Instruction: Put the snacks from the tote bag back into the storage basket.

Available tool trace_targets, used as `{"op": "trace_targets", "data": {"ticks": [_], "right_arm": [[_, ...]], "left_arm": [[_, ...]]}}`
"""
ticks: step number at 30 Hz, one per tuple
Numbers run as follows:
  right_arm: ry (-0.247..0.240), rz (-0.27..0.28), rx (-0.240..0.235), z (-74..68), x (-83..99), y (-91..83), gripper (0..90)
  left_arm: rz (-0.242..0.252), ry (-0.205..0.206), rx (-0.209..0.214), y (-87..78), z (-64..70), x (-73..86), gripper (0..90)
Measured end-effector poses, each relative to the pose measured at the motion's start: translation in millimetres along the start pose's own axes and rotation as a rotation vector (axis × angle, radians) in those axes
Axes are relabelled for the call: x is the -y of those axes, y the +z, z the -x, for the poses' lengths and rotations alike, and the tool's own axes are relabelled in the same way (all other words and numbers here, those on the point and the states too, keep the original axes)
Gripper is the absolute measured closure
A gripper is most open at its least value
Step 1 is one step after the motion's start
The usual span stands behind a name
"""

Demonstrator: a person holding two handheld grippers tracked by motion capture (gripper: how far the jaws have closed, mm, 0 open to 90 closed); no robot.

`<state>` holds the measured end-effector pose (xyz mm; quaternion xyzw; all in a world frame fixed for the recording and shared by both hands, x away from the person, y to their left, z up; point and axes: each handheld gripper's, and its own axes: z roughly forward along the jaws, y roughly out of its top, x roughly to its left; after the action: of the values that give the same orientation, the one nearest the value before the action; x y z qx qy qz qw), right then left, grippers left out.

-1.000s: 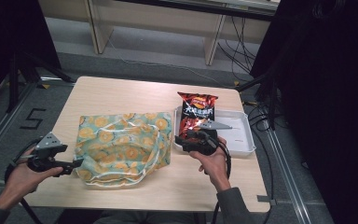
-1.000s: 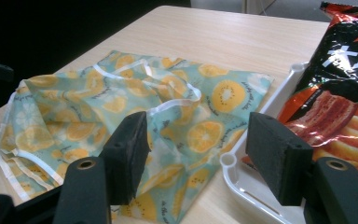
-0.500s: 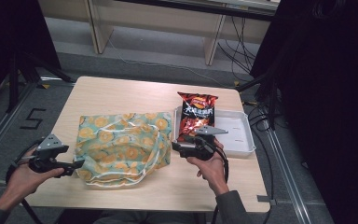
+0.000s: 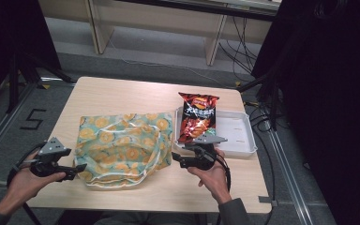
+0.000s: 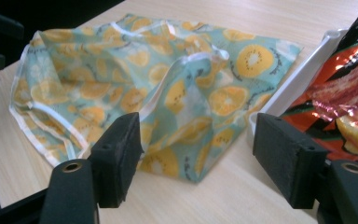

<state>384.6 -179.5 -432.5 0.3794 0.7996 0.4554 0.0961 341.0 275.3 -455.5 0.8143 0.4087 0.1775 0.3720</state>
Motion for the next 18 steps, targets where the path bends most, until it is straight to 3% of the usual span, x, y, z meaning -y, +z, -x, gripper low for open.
{"op": "trace_targets", "data": {"ticks": [1, 4, 5, 7, 8, 10, 11, 13, 14, 15, 18], "right_arm": [[0.008, 0.008, -0.006, -1.2, 1.8, 0.7, 31.8], [-0.011, -0.009, -0.002, -2.9, 7.7, 0.0, 30.6], [-0.006, -0.024, 0.012, -4.7, 8.7, -1.8, 30.1], [-0.019, -0.019, 0.007, -6.0, 11.6, -1.6, 30.1], [-0.003, -0.037, 0.013, -8.4, 12.2, -3.8, 30.1], [-0.025, -0.021, -0.005, -8.2, 14.3, -2.4, 30.0], [-0.001, -0.036, 0.001, -11.4, 14.9, -4.4, 30.0], [-0.011, -0.027, -0.003, -11.3, 16.7, -3.6, 29.9], [-0.050, -0.027, 0.002, -9.1, 17.0, -3.9, 29.9], [-0.001, -0.039, 0.002, -12.6, 18.4, -4.8, 29.8], [-0.031, -0.037, 0.014, -11.6, 20.8, -4.2, 29.6]], "left_arm": [[0.009, -0.012, -0.004, 0.2, 1.7, 0.7, 17.7], [-0.002, 0.002, 0.003, -1.6, 2.7, 1.4, 17.7], [0.017, -0.005, -0.001, -0.6, 4.1, 2.5, 17.7], [-0.004, -0.004, 0.005, -2.0, 4.7, 2.5, 17.7], [-0.003, -0.010, 0.007, -2.0, 5.5, 3.1, 17.7], [0.008, -0.004, 0.004, -1.6, 6.4, 4.2, 17.7], [-0.004, 0.000, 0.010, -2.1, 6.3, 4.4, 17.7], [-0.007, 0.005, 0.013, -2.1, 6.9, 5.7, 17.6], [-0.012, 0.007, 0.014, -2.5, 7.1, 5.6, 17.6], [-0.003, 0.001, 0.012, -2.0, 8.1, 6.3, 17.6], [-0.006, 0.007, 0.013, -2.5, 8.7, 7.0, 17.4]]}}
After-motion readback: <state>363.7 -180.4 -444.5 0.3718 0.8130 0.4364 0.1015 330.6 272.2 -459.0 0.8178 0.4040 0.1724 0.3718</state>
